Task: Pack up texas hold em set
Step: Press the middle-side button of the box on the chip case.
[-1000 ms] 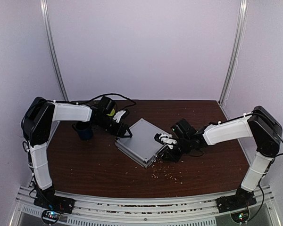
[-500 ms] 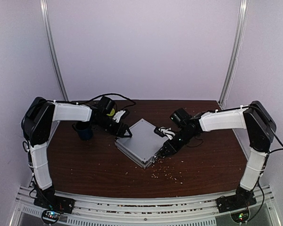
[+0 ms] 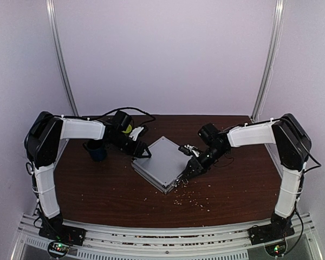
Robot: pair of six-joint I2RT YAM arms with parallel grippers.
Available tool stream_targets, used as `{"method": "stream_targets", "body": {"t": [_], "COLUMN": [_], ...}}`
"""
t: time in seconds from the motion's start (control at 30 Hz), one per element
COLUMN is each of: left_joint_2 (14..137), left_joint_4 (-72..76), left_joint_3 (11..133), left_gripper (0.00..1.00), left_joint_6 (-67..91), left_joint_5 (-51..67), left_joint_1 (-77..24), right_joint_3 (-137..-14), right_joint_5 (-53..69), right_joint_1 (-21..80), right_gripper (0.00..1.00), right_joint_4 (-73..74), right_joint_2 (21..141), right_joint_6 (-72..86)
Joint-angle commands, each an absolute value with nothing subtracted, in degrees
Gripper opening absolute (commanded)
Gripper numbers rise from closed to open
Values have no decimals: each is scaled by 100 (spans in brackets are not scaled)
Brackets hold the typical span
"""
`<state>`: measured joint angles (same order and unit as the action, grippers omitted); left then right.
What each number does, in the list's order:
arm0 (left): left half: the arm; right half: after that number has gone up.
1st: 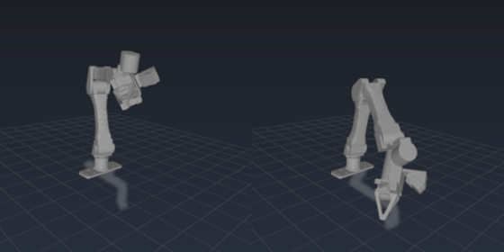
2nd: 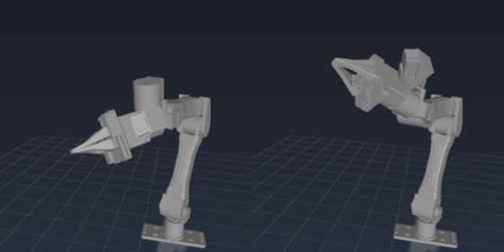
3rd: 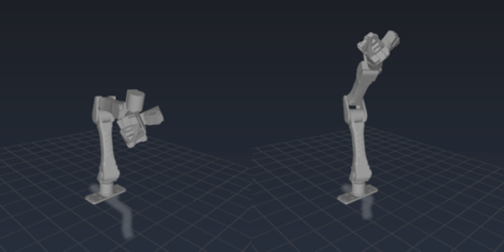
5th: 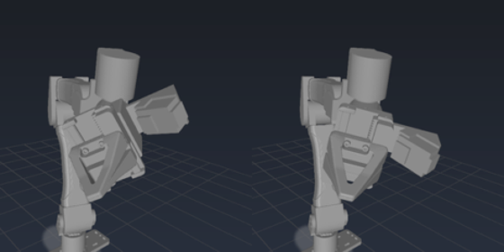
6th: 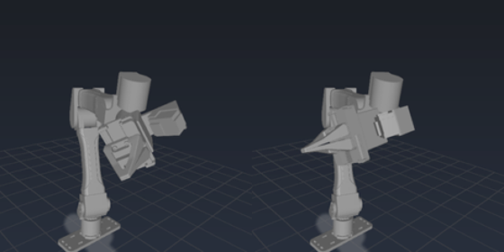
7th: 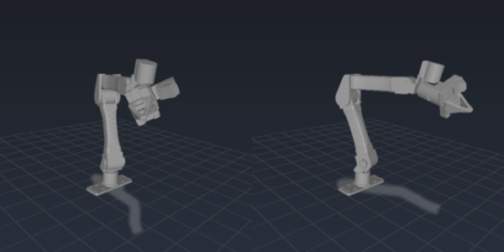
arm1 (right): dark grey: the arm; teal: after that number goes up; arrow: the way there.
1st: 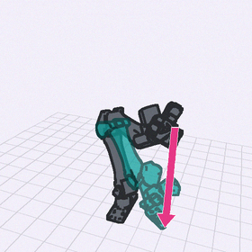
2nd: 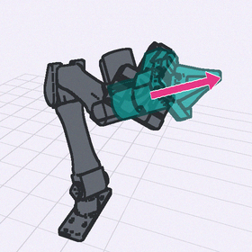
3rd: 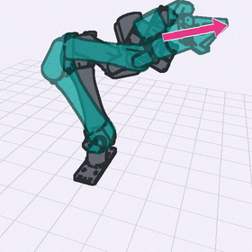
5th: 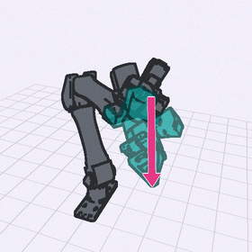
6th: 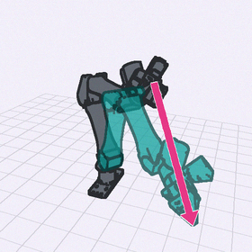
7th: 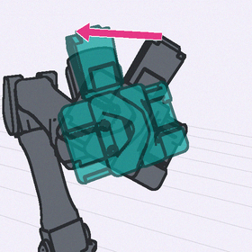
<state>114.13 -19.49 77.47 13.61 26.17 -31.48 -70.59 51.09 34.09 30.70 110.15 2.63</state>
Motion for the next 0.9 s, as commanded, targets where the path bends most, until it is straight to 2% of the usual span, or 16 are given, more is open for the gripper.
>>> {"method": "stream_targets", "body": {"t": [0.0,0.2,0.3,0.6,0.87], "left_joint_2": [11557,11575,11586,11602,11606], "left_joint_4": [-2034,-2034,-2037,-2031,-2037], "left_joint_3": [7725,7718,7721,7712,7717], "left_gripper": [62,62,62,62,62], "left_joint_6": [1335,1320,1318,1325,1310], "left_joint_5": [2648,2680,2688,2715,2713], "left_joint_1": [-3222,-3219,-3226,-3225,-3226], "right_joint_3": [-6865,-6403,-6194,-5968,-5957], "right_joint_5": [4680,4301,4084,3886,4966], "right_joint_1": [3463,3471,3531,3713,3731], "right_gripper": [28,45,50,50,41], "right_joint_4": [2684,2260,1862,1288,1580], "right_joint_2": [10596,10655,10719,10999,10912], "right_joint_6": [-441,-956,-931,-917,-1014]}}
